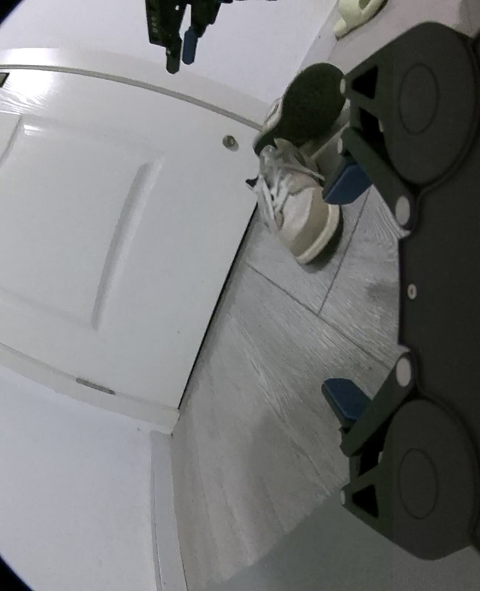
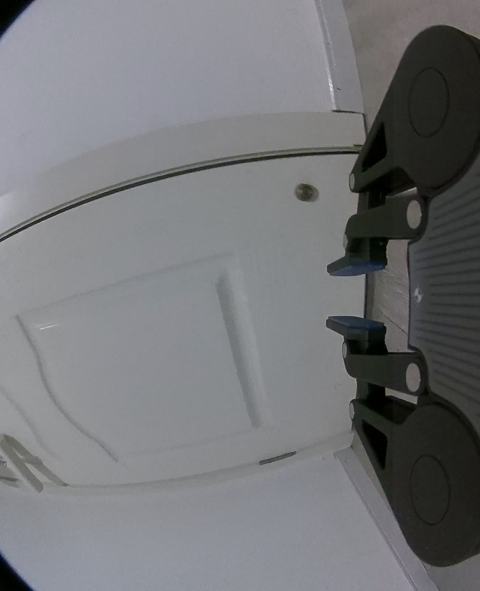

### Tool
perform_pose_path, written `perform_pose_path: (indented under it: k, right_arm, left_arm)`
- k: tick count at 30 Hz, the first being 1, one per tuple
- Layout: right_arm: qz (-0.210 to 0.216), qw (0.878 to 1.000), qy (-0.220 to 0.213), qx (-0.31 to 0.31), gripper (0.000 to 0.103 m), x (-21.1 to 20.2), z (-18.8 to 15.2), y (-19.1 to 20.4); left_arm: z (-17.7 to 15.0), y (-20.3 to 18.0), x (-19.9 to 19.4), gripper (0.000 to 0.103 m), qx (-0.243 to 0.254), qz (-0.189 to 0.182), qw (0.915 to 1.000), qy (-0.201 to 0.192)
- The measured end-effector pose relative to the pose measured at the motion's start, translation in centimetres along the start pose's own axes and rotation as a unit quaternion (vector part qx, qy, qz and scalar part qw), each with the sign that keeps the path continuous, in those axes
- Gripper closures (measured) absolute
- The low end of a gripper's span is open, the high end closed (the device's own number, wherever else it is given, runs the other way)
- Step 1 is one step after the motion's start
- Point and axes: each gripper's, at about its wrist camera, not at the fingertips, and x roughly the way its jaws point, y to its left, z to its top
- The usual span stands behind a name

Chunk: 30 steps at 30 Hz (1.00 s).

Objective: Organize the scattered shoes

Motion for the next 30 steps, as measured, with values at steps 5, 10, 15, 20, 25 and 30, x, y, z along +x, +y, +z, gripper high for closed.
perform_pose_path:
  k: [5, 10, 15, 20, 25, 30]
  right_arm:
    - [-0.018, 1.0, -0.017, 0.015, 0.071, -3.5, 1.9, 0.7]
    - [-0.057, 0.998, -0.015, 0.019, 0.035, -7.3, 4.2, 0.3]
    - [-0.106, 0.994, 0.002, 0.041, 0.009, -11.4, 5.3, -0.8]
    - [-0.175, 0.983, 0.055, 0.013, 0.0, -13.6, 6.0, -1.4]
    - [-0.145, 0.98, 0.124, 0.048, 0.0, -10.7, 5.6, -4.7]
    - [-0.146, 0.96, 0.221, 0.092, 0.001, -2.3, 5.0, -7.6]
  left_arm:
    - [0.3, 0.2, -0.4, 0.001, -0.002, -0.008, 1.0, 0.001]
    - [1.1, -0.7, -1.3, 0.001, 0.003, -0.038, 0.9992, -0.005]
    - [1.5, -2.6, -1.8, 0.001, 0.015, -0.073, 0.997, -0.023]
    - [2.3, -4.3, -2.1, 0.001, -0.007, -0.117, 0.9925, -0.037]
    - [2.7, -3.6, -2.3, 0.001, -0.046, -0.117, 0.9912, -0.042]
    - [2.3, -4.9, -0.4, 0.001, 0.033, -0.031, 0.9988, 0.018]
